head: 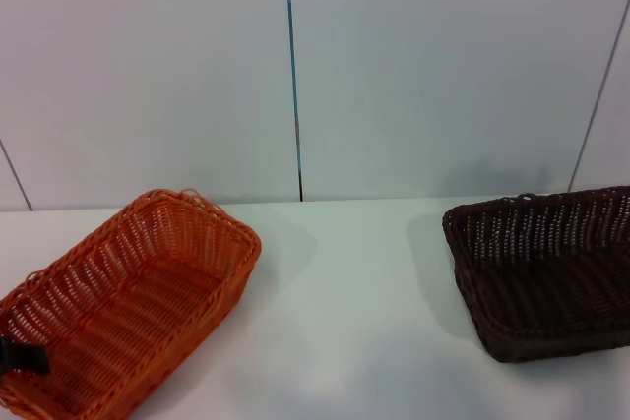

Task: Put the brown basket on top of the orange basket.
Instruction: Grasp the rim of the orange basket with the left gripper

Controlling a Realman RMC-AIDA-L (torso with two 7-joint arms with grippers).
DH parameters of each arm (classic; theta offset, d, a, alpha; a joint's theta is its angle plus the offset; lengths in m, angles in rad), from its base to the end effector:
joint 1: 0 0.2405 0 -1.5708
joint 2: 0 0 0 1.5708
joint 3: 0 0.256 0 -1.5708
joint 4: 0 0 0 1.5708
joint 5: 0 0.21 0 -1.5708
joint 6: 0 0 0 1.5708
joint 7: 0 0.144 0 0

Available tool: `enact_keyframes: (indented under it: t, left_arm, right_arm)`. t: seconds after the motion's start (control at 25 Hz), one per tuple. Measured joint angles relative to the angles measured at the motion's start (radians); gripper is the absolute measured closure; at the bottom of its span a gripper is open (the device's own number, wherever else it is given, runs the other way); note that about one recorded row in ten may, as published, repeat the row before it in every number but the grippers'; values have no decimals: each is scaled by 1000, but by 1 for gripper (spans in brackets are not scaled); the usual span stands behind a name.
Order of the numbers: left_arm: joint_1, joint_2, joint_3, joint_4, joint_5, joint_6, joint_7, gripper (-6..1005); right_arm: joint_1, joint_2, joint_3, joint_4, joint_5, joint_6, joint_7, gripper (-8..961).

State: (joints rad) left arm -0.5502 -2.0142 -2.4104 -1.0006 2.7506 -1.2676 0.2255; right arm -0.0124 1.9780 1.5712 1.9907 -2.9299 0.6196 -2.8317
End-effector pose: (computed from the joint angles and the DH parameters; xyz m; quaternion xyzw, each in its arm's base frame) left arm -0.3403 0.3676 0.0917 -0.6072 -0.7145 -0.0111 0.3473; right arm 0.1783 0.3300 0.1464 -0.3786 -0.6704 -0.5935 0.2344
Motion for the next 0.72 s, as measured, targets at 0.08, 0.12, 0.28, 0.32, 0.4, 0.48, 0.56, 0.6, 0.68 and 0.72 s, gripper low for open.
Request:
enact_keyframes:
  t: [0.08,0.12,0.28,0.32,0.4,0.48,0.56,0.6,0.68,0.72]
  left_arm:
    - [-1,2,7,14,1,8,-2,143]
    - [-1,3,7,20,1,12,-2,143]
    - [-1,6,3,46,-1,24,-2,143]
    - [-6,6,7,60,-1,31,-2,143]
    - [-12,5,8,68,1,37,-2,143]
    - [-19,4,10,79,3,48,-2,144]
    - [-25,1,10,85,3,60,-2,144]
    - [-27,0,10,86,3,65,-2,144]
    - [-30,-2,10,87,3,72,-2,144]
    - [-31,-2,11,87,3,75,-2,144]
  right_arm:
    - [0,-1,1,-1,0,0,0,29]
    - [0,-2,1,-1,0,0,0,29]
    - [1,-4,3,-1,0,0,0,30]
    - [2,-4,3,-1,0,0,0,31]
    - [3,-4,3,-1,0,-1,0,31]
    - [9,-6,3,-1,0,-2,0,32]
    - [10,-7,4,-1,0,-3,-1,32]
    - [11,-7,6,-1,0,-3,-1,32]
    - [11,-8,8,-1,0,-3,-1,33]
    - [11,-8,10,-1,0,-3,-1,33]
